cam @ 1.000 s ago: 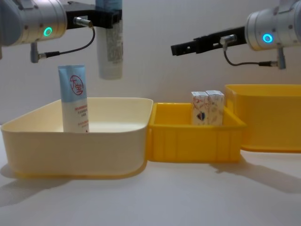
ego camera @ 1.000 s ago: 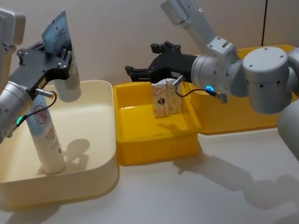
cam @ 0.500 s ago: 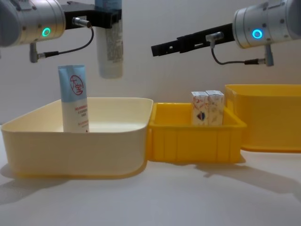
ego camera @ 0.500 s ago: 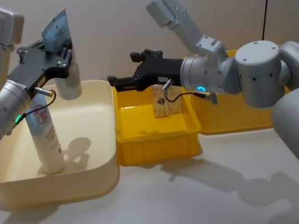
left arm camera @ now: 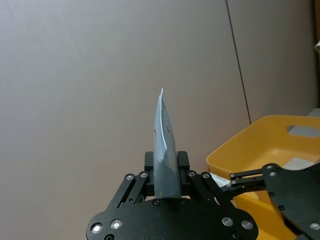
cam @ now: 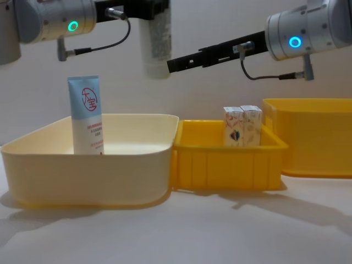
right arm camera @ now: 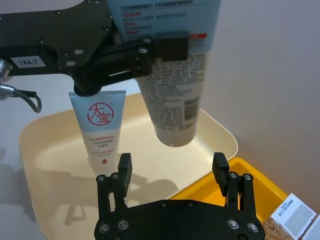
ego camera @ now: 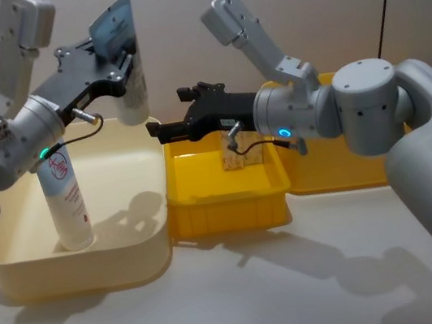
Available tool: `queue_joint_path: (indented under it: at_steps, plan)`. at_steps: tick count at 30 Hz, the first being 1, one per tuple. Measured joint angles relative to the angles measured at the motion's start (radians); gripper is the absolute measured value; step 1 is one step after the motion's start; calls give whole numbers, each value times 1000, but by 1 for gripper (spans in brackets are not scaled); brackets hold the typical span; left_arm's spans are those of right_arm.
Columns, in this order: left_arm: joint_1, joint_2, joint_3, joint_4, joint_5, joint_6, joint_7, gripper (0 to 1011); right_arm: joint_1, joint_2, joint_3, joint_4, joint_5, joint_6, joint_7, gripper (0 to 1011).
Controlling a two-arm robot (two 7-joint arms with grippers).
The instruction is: Bimanual collaborative sorting of washing and personal care products
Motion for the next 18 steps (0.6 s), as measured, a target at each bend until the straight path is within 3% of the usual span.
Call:
queue_joint_path:
  at_steps: [18]
  plan:
    - [-50, -25, 33, 71, -26, -44, -62, 261, 0, -48, 31, 59, 20, -163, -99, 1001]
